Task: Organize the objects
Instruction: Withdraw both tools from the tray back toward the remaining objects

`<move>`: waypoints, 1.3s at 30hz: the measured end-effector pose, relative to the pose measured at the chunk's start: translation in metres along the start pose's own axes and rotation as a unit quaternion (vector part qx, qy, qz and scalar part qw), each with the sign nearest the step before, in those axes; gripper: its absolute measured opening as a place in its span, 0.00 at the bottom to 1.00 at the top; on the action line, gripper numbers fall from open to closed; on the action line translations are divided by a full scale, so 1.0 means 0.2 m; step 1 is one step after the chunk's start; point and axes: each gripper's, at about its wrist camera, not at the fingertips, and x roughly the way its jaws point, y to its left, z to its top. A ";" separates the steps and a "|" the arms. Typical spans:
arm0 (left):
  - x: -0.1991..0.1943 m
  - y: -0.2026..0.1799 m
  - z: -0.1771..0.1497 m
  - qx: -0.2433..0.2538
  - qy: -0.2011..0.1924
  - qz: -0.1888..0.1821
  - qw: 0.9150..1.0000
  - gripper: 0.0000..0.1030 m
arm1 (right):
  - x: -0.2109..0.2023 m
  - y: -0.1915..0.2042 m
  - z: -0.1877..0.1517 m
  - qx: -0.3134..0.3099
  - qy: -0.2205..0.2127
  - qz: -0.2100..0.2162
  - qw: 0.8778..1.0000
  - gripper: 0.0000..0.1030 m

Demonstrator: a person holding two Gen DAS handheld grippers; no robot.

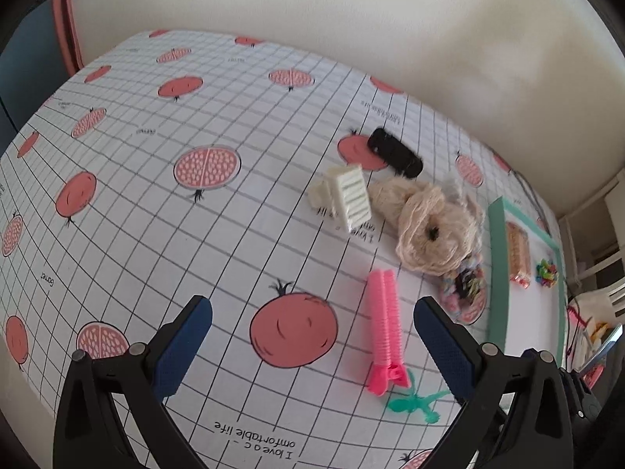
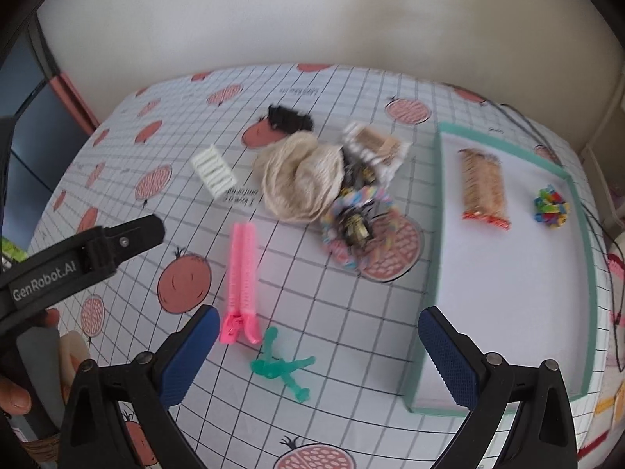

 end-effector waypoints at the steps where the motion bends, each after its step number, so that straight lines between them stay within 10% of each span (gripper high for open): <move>1: 0.01 0.00 -0.01 0.002 0.005 0.004 1.000 1.00 | 0.02 0.01 0.00 -0.002 0.004 0.000 1.000 1.00; 39: 0.25 -0.20 -0.05 0.042 0.059 0.010 0.997 0.99 | 0.23 0.03 -0.16 -0.025 0.104 -0.006 0.994 0.80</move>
